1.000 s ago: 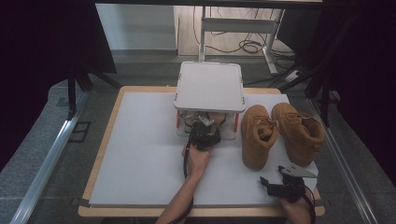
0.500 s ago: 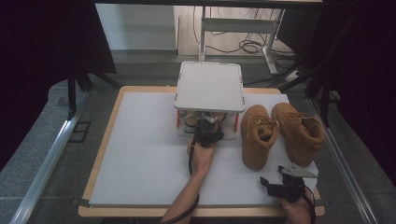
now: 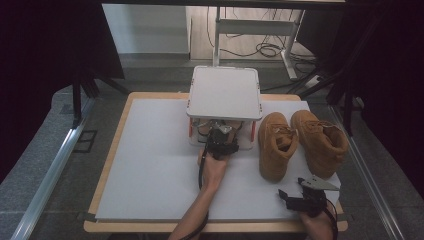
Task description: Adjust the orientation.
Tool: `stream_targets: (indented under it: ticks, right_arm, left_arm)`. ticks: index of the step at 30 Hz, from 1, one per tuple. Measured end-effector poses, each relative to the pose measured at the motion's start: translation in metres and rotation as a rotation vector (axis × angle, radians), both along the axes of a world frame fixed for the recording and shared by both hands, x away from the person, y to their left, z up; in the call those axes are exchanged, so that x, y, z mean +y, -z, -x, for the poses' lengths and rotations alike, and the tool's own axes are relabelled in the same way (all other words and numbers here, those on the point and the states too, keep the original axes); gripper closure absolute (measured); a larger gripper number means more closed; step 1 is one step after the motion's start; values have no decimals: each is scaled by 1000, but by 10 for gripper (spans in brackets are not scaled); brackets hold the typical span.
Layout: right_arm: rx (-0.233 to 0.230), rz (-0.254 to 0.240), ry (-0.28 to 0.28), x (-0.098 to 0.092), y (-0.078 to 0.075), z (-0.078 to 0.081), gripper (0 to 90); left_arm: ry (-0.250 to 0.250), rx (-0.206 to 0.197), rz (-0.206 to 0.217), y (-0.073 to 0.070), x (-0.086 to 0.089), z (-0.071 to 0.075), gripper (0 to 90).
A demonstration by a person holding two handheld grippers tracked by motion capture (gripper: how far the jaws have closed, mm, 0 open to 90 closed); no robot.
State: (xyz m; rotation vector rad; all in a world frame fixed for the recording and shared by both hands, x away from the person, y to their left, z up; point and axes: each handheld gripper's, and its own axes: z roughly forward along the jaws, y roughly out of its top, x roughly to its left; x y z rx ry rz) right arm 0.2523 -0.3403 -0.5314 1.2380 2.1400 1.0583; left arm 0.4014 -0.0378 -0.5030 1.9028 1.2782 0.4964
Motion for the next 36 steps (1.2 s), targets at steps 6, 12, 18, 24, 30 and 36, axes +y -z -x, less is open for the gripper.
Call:
stream_targets:
  ticks: [6, 12, 18, 24, 30, 36]
  right_arm:
    - [1, 1, -1, 0, 0, 0, 102]
    - [1, 1, -1, 0, 0, 0, 102]
    - [1, 1, -1, 0, 0, 0, 102]
    - [1, 2, -1, 0, 0, 0, 102]
    - [1, 1, -1, 0, 0, 0, 102]
    - [2, 2, -1, 0, 0, 0, 102]
  left_arm:
    - [33, -10, -2, -6, 11, 16, 353]
    - [73, -29, -23, -12, 23, 32, 386]
    - [127, -44, -30, -12, 36, 47, 473]
    - [170, -36, -39, -8, 39, 52, 631]
    - [191, -42, -52, -4, 35, 51, 817]
    - [193, -45, -38, -3, 35, 46, 896]
